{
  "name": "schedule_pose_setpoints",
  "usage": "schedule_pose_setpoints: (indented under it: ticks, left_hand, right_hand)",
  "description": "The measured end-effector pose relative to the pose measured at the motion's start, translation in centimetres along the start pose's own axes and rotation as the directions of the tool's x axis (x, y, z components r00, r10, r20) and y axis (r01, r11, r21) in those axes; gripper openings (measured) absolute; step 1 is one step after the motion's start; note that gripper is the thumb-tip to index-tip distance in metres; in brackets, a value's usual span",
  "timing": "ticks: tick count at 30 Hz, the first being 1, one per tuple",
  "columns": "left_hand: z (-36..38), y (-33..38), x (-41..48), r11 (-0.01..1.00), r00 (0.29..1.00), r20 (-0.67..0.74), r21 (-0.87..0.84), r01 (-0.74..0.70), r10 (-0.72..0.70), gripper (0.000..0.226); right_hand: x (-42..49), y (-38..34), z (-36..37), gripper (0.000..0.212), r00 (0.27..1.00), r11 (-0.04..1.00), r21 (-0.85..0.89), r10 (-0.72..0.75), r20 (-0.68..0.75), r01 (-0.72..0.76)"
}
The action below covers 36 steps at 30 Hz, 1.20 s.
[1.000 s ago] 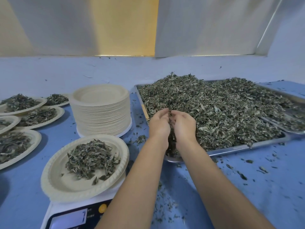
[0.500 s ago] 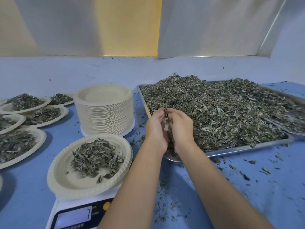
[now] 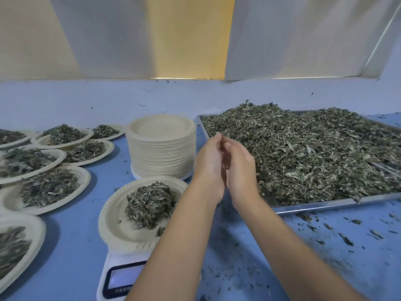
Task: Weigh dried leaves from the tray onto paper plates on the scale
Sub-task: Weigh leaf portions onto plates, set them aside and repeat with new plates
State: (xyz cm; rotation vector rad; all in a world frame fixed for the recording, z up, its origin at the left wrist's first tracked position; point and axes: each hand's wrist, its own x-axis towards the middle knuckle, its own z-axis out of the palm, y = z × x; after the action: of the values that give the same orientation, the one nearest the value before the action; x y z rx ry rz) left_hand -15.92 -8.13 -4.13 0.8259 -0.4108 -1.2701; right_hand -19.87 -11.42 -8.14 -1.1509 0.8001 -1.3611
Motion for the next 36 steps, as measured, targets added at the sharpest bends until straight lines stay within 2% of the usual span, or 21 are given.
schedule_pose_setpoints:
  ticks: [2, 4, 7, 10, 14, 17, 21, 24, 31, 36]
  left_hand:
    - [-0.6, 1.4, -0.8, 0.993, 0.996, -0.036, 0.085, -0.079, 0.083, 0.028]
    - [-1.5, 3.0, -1.5, 0.971, 0.983, -0.064, 0.177, -0.161, 0.175, 0.027]
    - [-3.5, 5.5, -2.7, 0.91, 0.949, -0.071, 0.314, -0.271, 0.307, 0.023]
    - [-6.3, 6.8, -3.8, 0.764, 0.861, -0.103, 0.522, -0.38, 0.498, 0.026]
    - [-10.7, 8.0, -4.9, 0.696, 0.795, -0.171, 0.611, -0.378, 0.582, 0.03]
    - [-13.8, 8.2, -4.8, 0.699, 0.774, -0.255, 0.644, -0.311, 0.579, 0.029]
    - [-16.0, 7.4, -4.3, 0.727, 0.803, -0.305, 0.651, -0.217, 0.512, 0.029]
    - [-16.7, 7.7, -4.0, 0.739, 0.804, -0.322, 0.643, -0.202, 0.5, 0.029]
    - [-17.3, 7.4, -3.7, 0.791, 0.854, -0.371, 0.608, -0.074, 0.365, 0.029]
    - [-18.0, 7.6, -3.5, 0.833, 0.863, -0.4, 0.551, -0.043, 0.309, 0.029]
  right_hand:
    - [-0.6, -0.6, 1.2, 0.027, 0.999, 0.993, 0.119, -0.019, 0.029, 0.015]
    - [-1.3, -1.1, 2.6, 0.026, 0.998, 0.985, 0.167, -0.051, 0.046, 0.042]
    - [-2.1, -0.8, 4.5, 0.026, 0.994, 0.994, 0.062, -0.09, 0.061, 0.086]
    - [-2.7, 0.2, 5.3, 0.029, 0.988, 0.993, -0.051, -0.096, 0.117, 0.103]
    - [-2.6, 1.1, 4.6, 0.032, 0.99, 0.994, -0.095, -0.039, 0.136, 0.053]
    - [-2.7, 1.5, 4.2, 0.032, 0.988, 0.994, -0.105, 0.023, 0.152, -0.007]
    - [-2.9, 1.7, 4.1, 0.031, 0.976, 0.991, -0.122, 0.075, 0.204, -0.051]
    - [-3.1, 2.1, 4.3, 0.03, 0.965, 0.986, -0.14, 0.122, 0.232, -0.091]
    - [-3.3, 2.6, 4.5, 0.027, 0.968, 0.987, -0.081, 0.152, 0.2, -0.138]
    - [-3.4, 2.3, 4.7, 0.028, 0.968, 0.986, -0.018, 0.163, 0.193, -0.163]
